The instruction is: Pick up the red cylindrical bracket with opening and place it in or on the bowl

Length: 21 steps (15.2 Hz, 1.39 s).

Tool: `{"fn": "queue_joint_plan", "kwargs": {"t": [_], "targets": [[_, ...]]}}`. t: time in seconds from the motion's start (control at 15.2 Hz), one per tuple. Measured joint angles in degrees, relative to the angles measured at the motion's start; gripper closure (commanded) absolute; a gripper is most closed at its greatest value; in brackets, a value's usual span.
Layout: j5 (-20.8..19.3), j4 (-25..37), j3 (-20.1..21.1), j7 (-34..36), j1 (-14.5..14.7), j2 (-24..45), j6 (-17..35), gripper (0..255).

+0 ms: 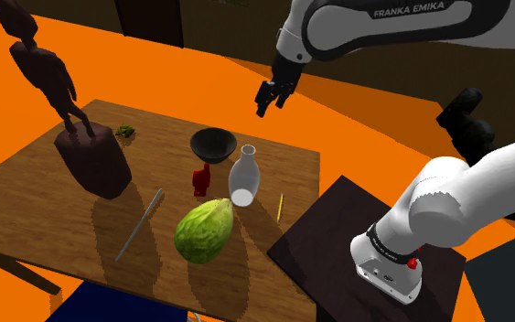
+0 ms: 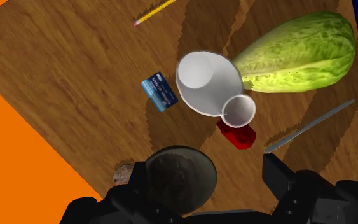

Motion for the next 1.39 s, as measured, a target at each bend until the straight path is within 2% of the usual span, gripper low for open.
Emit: {"fn": "queue_joint_plan", "kwargs": {"t": [0.79,1.39], "targets": [[-0.50,8.03,4.14,-0.20,3.41,23.56,13.16,0],[-3.63,19.15,5.88,0.82,6.60,41.94,18.52,0]]}}
